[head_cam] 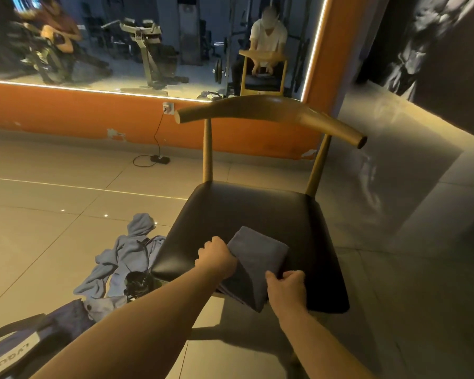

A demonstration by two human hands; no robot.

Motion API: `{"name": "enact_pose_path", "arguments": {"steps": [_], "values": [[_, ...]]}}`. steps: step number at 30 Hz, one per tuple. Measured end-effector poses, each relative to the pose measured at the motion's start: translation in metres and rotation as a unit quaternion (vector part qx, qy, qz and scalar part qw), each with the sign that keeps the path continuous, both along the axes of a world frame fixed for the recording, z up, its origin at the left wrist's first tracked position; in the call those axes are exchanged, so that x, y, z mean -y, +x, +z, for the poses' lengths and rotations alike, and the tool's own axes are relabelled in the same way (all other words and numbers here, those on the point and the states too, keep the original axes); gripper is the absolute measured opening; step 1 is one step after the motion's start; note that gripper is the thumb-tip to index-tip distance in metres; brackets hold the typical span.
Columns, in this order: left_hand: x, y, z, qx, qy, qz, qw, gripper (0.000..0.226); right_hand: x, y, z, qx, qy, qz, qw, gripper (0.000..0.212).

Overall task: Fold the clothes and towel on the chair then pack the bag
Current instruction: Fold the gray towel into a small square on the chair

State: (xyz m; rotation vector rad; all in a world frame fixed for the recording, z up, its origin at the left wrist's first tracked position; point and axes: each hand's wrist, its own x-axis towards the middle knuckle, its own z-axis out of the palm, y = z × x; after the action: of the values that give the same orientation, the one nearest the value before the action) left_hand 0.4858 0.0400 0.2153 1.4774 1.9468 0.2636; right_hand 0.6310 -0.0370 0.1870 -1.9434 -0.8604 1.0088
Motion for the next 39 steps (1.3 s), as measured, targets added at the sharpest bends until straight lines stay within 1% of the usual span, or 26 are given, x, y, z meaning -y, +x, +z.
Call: {"name": "enact_pose_path", "arguments": {"steps": [2, 4, 6, 8, 10, 12, 13, 15, 16, 19, 20, 22, 26, 28, 30, 31, 32, 33, 35, 37, 39], "values": [[0.010, 0.000, 0.000, 0.027, -0.028, 0.051, 0.998, 0.053, 0.004, -0.002, 0.003, -0.016, -0.005, -0.012, 1.000, 0.040], [0.019, -0.002, -0.003, 0.049, -0.052, 0.079, 0.994, 0.055, 0.006, 0.000, 0.003, -0.015, -0.010, -0.010, 1.000, 0.045], [0.028, -0.006, -0.004, 0.062, -0.064, 0.081, 0.993, 0.056, 0.009, 0.002, -0.001, -0.005, -0.018, 0.010, 1.000, 0.048], [0.033, -0.009, -0.004, 0.073, -0.072, 0.079, 0.992, 0.052, 0.012, 0.004, 0.001, -0.004, -0.023, 0.033, 0.999, 0.050], [0.039, -0.015, -0.002, 0.081, -0.100, 0.050, 0.990, 0.047, 0.012, 0.005, 0.001, 0.006, -0.041, 0.068, 0.997, 0.053], [0.046, -0.025, -0.002, 0.098, -0.125, 0.032, 0.987, 0.049, 0.016, 0.000, 0.006, 0.021, -0.054, 0.109, 0.992, 0.041], [0.051, -0.032, -0.001, 0.111, -0.137, 0.031, 0.984, 0.045, 0.020, -0.004, 0.008, 0.040, -0.053, 0.132, 0.989, 0.035], [0.063, -0.052, 0.003, 0.147, -0.166, 0.016, 0.975, 0.024, 0.029, -0.017, 0.009, 0.096, -0.031, 0.177, 0.979, 0.031], [0.068, -0.065, 0.004, 0.175, -0.166, 0.016, 0.970, 0.020, 0.033, -0.028, 0.010, 0.114, -0.016, 0.197, 0.974, 0.031], [0.080, -0.114, 0.006, 0.228, -0.144, 0.032, 0.963, 0.033, 0.040, -0.070, 0.014, 0.142, 0.013, 0.245, 0.959, 0.032], [0.082, -0.131, 0.007, 0.230, -0.136, 0.035, 0.963, 0.031, 0.039, -0.087, 0.014, 0.149, 0.023, 0.257, 0.955, 0.033], [0.083, -0.171, 0.006, 0.201, -0.119, 0.018, 0.972, 0.016, 0.035, -0.127, 0.013, 0.154, 0.039, 0.278, 0.947, 0.035], [0.084, -0.270, -0.015, 0.153, -0.065, 0.041, 0.985, 0.022, 0.018, -0.221, -0.001, 0.177, 0.044, 0.323, 0.929, 0.039], [0.094, -0.319, -0.030, 0.161, -0.040, 0.054, 0.985, 0.017, 0.011, -0.270, -0.012, 0.196, 0.043, 0.352, 0.914, 0.042], [0.107, -0.362, -0.046, 0.185, -0.015, 0.063, 0.981, 0.022, 0.005, -0.317, -0.029, 0.218, 0.044, 0.381, 0.897, 0.046], [0.114, -0.383, -0.054, 0.184, -0.002, 0.063, 0.981, 0.020, 0.002, -0.339, -0.040, 0.228, 0.041, 0.398, 0.888, 0.046], [0.122, -0.402, -0.065, 0.180, 0.010, 0.068, 0.981, 0.013, 0.000, -0.360, -0.052, 0.234, 0.039, 0.418, 0.877, 0.047], [0.128, -0.419, -0.077, 0.173, 0.019, 0.080, 0.982, 0.015, -0.002, -0.381, -0.063, 0.238, 0.031, 0.441, 0.865, 0.047], [0.139, -0.450, -0.109, 0.168, 0.024, 0.129, 0.977, 0.029, -0.003, -0.418, -0.088, 0.244, 0.015, 0.490, 0.836, 0.049], [0.151, -0.475, -0.141, 0.174, 0.033, 0.188, 0.966, 0.032, -0.003, -0.449, -0.115, 0.236, 0.011, 0.538, 0.809, 0.053], [0.160, -0.495, -0.173, 0.182, 0.039, 0.239, 0.953, 0.032, -0.002, -0.477, -0.144, 0.218, 0.019, 0.595, 0.773, 0.052]]}}
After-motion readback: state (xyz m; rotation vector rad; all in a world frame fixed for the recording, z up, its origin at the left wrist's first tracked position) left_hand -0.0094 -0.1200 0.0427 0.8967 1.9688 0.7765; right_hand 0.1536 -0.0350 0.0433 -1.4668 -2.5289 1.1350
